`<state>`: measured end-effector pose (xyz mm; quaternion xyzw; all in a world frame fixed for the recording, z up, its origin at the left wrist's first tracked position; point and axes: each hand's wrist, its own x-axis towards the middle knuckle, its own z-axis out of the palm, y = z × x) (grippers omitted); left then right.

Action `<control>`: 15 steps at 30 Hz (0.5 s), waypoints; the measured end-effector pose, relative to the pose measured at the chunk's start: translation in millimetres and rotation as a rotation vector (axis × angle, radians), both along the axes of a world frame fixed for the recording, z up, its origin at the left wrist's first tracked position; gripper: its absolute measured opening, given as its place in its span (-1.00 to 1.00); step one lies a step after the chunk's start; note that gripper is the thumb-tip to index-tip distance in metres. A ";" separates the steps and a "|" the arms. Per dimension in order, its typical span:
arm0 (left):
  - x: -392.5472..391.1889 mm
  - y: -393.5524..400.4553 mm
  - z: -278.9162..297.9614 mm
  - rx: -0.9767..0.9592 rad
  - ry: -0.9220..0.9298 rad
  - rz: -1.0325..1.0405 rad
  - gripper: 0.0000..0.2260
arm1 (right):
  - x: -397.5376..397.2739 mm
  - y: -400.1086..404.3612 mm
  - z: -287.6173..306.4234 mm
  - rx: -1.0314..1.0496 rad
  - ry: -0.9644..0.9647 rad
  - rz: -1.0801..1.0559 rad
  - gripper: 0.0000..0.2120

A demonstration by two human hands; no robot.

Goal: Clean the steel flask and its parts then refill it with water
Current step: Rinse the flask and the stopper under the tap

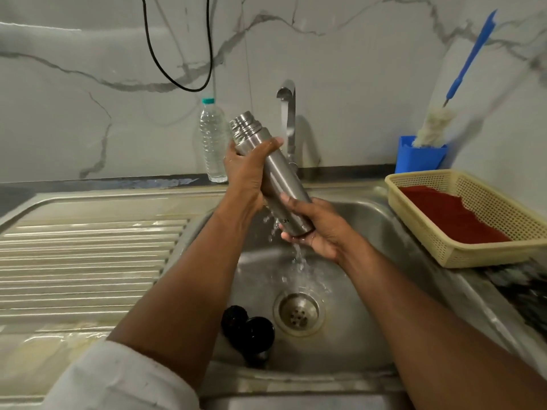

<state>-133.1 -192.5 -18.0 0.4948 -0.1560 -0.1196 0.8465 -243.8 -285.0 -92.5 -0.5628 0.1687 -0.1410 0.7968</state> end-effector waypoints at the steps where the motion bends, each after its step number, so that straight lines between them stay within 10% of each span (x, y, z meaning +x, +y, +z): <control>1: 1.1 5.3 1.9 0.018 0.004 0.023 -0.38 | 0.7 -1.4 -0.7 0.034 -0.038 -0.042 -0.30; 8: 7.6 68.9 -23.2 0.312 0.002 -0.048 -0.24 | 5.9 -11.6 2.9 0.045 -0.101 -0.451 -0.47; 11: 11.4 90.8 -37.8 0.476 0.036 -0.116 -0.22 | 11.6 -4.3 2.6 -0.181 0.067 -0.515 -0.22; 15: 7.6 114.4 -45.1 0.534 0.088 -0.147 -0.34 | 18.3 10.4 1.4 -0.579 0.072 -0.569 -0.39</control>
